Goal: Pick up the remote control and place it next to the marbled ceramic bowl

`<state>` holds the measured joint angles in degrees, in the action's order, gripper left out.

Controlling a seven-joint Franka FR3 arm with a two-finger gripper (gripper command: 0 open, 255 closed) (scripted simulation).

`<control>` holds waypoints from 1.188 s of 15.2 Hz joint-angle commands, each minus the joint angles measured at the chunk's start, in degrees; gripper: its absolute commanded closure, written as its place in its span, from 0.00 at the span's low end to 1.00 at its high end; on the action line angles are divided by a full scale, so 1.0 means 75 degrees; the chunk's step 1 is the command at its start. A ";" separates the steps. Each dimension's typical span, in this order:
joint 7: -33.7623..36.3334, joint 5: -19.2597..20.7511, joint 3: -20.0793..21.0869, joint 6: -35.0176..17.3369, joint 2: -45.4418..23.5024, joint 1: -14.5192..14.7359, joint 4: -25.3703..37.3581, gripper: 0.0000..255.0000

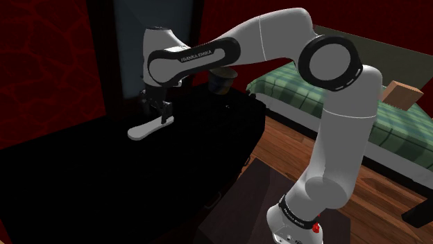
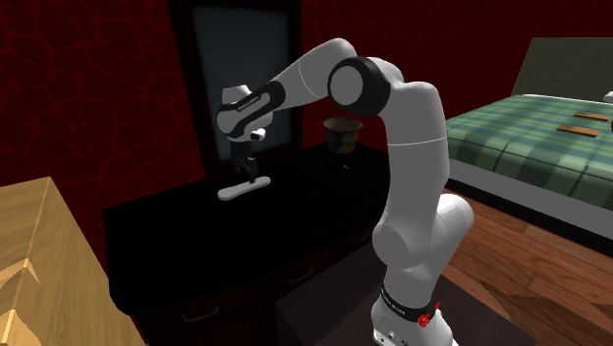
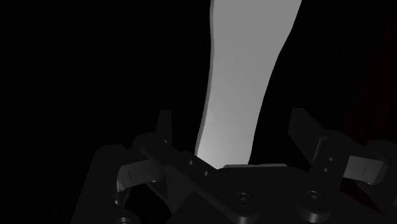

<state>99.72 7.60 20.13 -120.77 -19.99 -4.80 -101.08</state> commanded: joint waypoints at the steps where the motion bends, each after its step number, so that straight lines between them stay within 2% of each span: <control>1: 0.0278 0.0112 -0.0096 -0.0108 -0.0305 0.0064 0.0226 0.00; 8: 0.0367 0.0254 -0.0167 -0.0648 -0.0629 0.0111 -0.0006 0.00; 15: 0.0367 0.0253 -0.0167 -0.0647 -0.0629 0.0111 -0.0005 0.00; 16: 0.0367 0.0253 -0.0167 -0.0647 -0.0629 0.0111 -0.0005 1.00; 18: 0.0367 0.0253 -0.0167 -0.0647 -0.0629 0.0111 -0.0005 1.00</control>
<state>102.48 9.50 18.87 -125.62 -24.71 -3.97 -101.11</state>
